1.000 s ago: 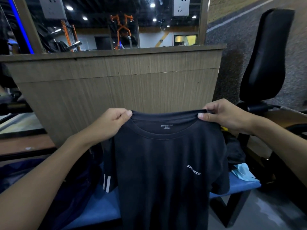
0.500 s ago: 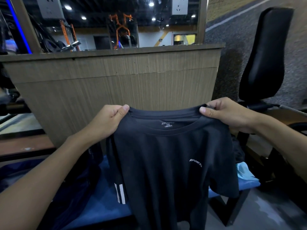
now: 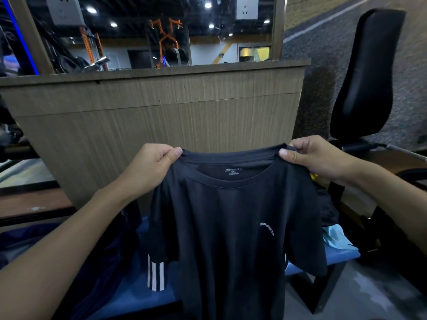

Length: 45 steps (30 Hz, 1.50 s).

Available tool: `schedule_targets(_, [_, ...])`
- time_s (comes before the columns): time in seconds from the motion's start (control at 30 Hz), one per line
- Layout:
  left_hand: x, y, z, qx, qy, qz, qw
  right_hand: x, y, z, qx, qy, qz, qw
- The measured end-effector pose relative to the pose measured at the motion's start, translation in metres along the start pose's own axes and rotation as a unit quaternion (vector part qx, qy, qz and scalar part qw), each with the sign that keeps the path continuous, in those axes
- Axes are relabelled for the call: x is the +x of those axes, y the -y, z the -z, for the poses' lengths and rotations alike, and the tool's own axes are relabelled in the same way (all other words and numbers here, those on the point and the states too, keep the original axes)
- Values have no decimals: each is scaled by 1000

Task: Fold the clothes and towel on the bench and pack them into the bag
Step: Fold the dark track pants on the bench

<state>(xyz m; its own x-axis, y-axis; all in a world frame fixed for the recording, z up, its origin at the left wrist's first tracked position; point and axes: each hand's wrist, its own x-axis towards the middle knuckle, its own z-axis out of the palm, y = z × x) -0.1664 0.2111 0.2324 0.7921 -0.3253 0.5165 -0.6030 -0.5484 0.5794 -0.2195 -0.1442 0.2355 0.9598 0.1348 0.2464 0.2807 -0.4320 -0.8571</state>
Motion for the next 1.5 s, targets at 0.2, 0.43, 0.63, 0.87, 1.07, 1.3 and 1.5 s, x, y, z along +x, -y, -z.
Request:
schedule_targets(0.2, [2, -13, -16, 18, 26, 63, 998, 7, 6, -11, -128, -97, -71, 984])
schedule_targets(0.43, [7, -39, -42, 12, 30, 61, 998, 5, 29, -49, -48, -110, -113, 986])
schedule_targets(0.63, [8, -59, -65, 28, 22, 45, 998, 6, 43, -88, -19, -115, -79, 990])
schedule_targets(0.87, [8, -62, -69, 25, 21, 47, 998, 5, 49, -105, 62, -36, -53, 996])
schedule_targets(1.07, [6, -57, -60, 6, 66, 33, 997, -1, 52, -108, 97, 14, -30, 995])
schedule_targets(1.3, [-5, -61, -50, -146, 139, 55, 978, -4, 56, -110, 144, 45, -31, 988])
schedule_targets(1.5, [-3, -50, -46, -103, 93, 43, 989, -2, 55, -111, 194, 73, -48, 977])
